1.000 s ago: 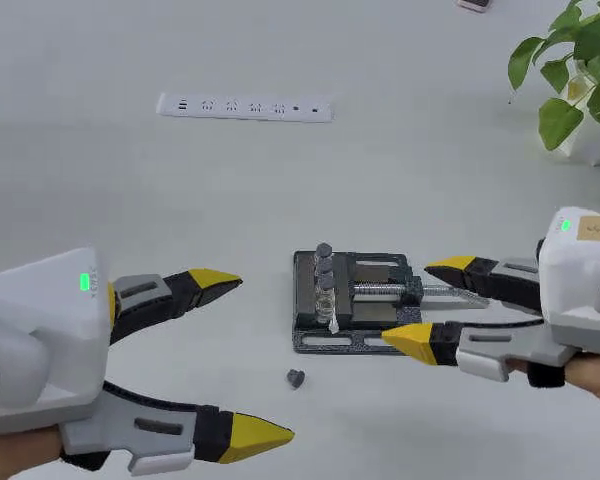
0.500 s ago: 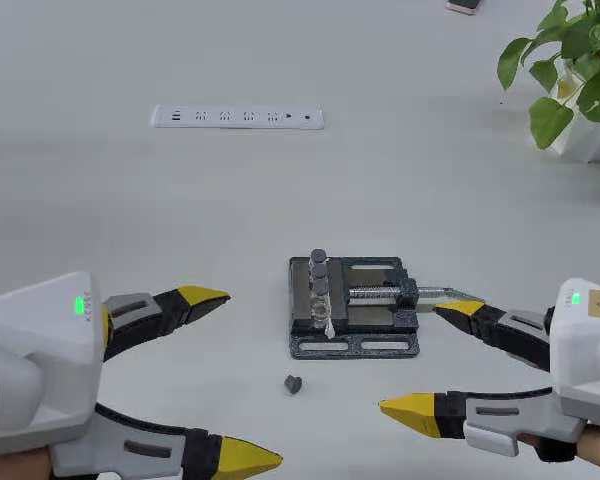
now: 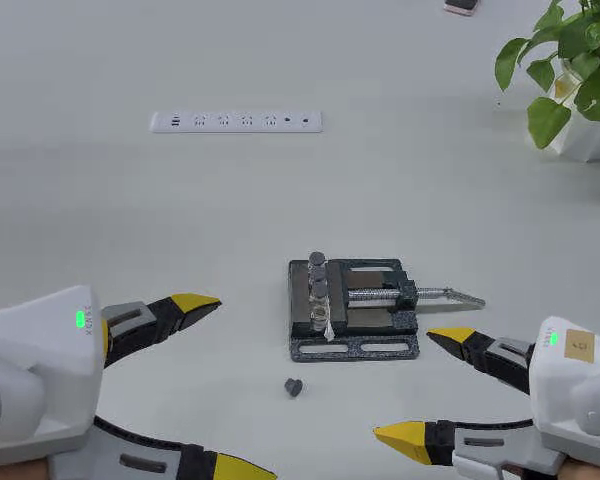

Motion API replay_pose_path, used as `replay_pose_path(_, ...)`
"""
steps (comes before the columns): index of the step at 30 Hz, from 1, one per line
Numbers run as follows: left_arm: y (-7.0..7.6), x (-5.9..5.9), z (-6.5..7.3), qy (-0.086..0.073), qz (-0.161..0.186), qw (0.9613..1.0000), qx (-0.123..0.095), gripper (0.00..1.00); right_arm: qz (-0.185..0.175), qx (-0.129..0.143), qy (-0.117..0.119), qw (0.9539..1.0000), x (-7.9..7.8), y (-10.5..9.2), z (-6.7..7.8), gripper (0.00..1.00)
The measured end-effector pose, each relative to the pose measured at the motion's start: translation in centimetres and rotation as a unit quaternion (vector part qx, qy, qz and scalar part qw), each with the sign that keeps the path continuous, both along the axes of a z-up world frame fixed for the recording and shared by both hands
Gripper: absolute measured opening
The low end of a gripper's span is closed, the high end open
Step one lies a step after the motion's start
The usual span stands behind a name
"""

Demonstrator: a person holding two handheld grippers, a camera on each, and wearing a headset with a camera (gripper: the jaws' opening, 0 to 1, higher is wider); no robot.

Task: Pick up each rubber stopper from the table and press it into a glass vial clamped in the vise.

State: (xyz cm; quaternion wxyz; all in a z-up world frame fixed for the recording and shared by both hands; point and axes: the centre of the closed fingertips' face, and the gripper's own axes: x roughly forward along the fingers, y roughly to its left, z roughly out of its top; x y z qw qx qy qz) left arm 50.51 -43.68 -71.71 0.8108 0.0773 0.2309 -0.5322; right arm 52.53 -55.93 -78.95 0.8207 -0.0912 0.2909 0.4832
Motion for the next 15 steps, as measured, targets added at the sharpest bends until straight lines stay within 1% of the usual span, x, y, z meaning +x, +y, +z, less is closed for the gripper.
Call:
replay_pose_path(3, 0.1, -0.2, -0.3, 0.003, -0.001, 1.0, 0.002, 0.97, 0.002, -0.003, -0.003, 1.0, -0.1, 0.4, -0.5, 0.71)
replay_pose_path(6, 0.3, -0.3, -0.7, 0.005, -0.003, 1.0, 0.007, 0.99, 0.005, -0.002, 0.0, 1.0, -0.2, 0.9, -1.0, 0.71)
replay_pose_path(9, 0.4, -0.4, -1.2, 0.008, -0.006, 0.9999, 0.011, 0.99, 0.01, -0.002, 0.004, 0.9999, -0.3, 1.4, -1.4, 0.71)
replay_pose_path(11, 0.5, -0.5, -1.6, 0.009, -0.008, 0.9998, 0.015, 0.99, 0.014, -0.001, 0.001, 0.9999, -0.2, 1.8, -1.5, 0.7)
replay_pose_path(15, 0.7, -0.4, -2.0, 0.012, -0.007, 0.9998, 0.016, 0.99, 0.023, -0.005, -0.001, 0.9997, -0.2, 3.0, -1.9, 0.65)
